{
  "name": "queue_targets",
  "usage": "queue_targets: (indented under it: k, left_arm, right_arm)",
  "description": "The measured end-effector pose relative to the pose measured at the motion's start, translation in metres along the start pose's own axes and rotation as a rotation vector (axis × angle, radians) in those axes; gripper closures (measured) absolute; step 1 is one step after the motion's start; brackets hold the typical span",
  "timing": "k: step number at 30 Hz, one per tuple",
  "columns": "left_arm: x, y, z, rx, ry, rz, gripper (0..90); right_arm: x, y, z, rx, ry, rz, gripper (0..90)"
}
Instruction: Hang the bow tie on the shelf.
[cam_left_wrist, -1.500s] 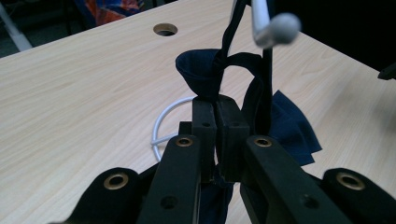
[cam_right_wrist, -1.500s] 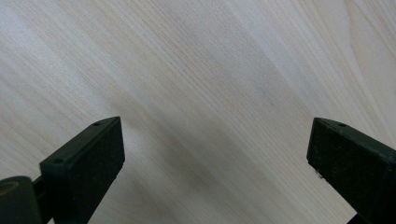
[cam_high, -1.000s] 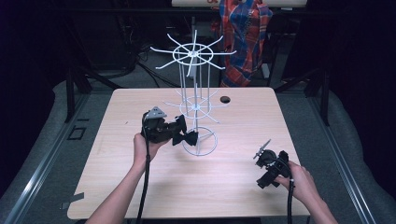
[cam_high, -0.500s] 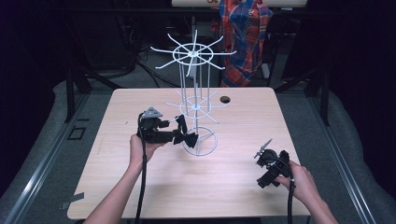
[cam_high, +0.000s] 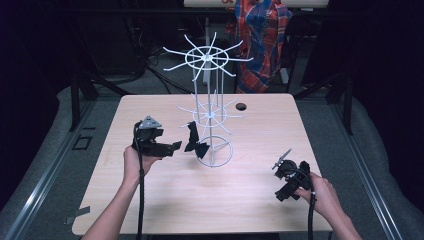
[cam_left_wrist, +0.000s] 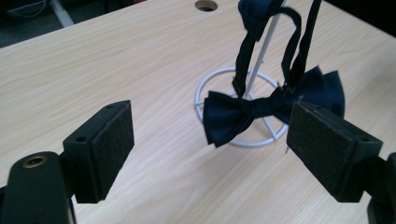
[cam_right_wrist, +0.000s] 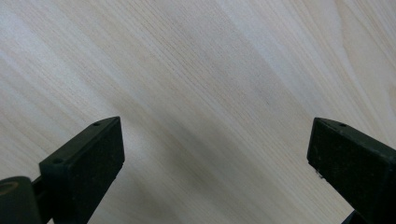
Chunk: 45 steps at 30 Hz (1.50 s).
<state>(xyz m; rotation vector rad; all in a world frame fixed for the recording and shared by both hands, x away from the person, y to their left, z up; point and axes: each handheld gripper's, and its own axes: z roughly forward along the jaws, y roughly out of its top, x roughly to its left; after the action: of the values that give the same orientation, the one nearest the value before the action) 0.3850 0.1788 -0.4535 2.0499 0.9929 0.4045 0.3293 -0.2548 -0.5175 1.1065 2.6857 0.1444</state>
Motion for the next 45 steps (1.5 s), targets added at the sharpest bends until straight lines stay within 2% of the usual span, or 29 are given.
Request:
queue_targets:
  k: [7, 12, 15, 19, 24, 26, 32, 38, 40, 42, 44, 45]
  left_arm:
    - [0.001, -0.008, -0.014, 0.034, 0.039, 0.017, 9.5]
    - [0.000, -0.018, -0.020, 0.073, 0.070, 0.030, 7.3]
    - [0.000, -0.022, -0.023, 0.089, 0.082, 0.034, 5.8]
    - [0.000, -0.028, -0.027, 0.112, 0.109, 0.045, 5.1]
    - [-0.001, -0.039, -0.030, 0.166, 0.129, 0.052, 3.6]
    - [-0.001, -0.043, -0.031, 0.188, 0.140, 0.047, 2.8]
    - [0.004, -0.056, -0.038, 0.212, 0.158, 0.012, 1.1]
    - [0.009, -0.072, -0.041, 0.261, 0.140, -0.023, 0.0]
    - [0.011, -0.077, -0.044, 0.277, 0.155, -0.028, 0.0]
    - [0.014, -0.080, -0.049, 0.267, 0.182, -0.030, 0.0]
    - [0.019, -0.081, -0.053, 0.249, 0.195, -0.049, 0.0]
    - [0.022, -0.082, -0.054, 0.243, 0.190, -0.061, 0.0]
  right_arm:
    - [0.000, 0.000, -0.001, 0.002, -0.004, 0.001, 3.7]
    - [0.000, -0.001, 0.000, -0.020, 0.001, 0.011, 3.7]
    - [0.000, 0.000, -0.002, 0.000, -0.002, -0.011, 3.7]
    - [-0.001, -0.001, 0.000, -0.008, -0.001, -0.006, 3.7]
    - [-0.001, -0.002, -0.001, -0.014, 0.004, -0.007, 3.7]
    - [-0.001, -0.002, -0.001, -0.014, 0.001, -0.011, 3.8]
    - [0.001, -0.001, -0.002, -0.016, -0.009, -0.015, 4.3]
    - [0.001, -0.001, -0.002, -0.014, -0.008, -0.021, 4.4]
    - [0.001, -0.001, -0.002, -0.014, -0.010, -0.021, 4.6]
    - [0.000, -0.001, -0.002, -0.009, -0.006, -0.024, 5.5]
    - [0.001, -0.001, -0.002, -0.007, -0.012, -0.025, 5.5]
    - [0.002, -0.001, 0.001, -0.022, 0.000, -0.017, 5.8]
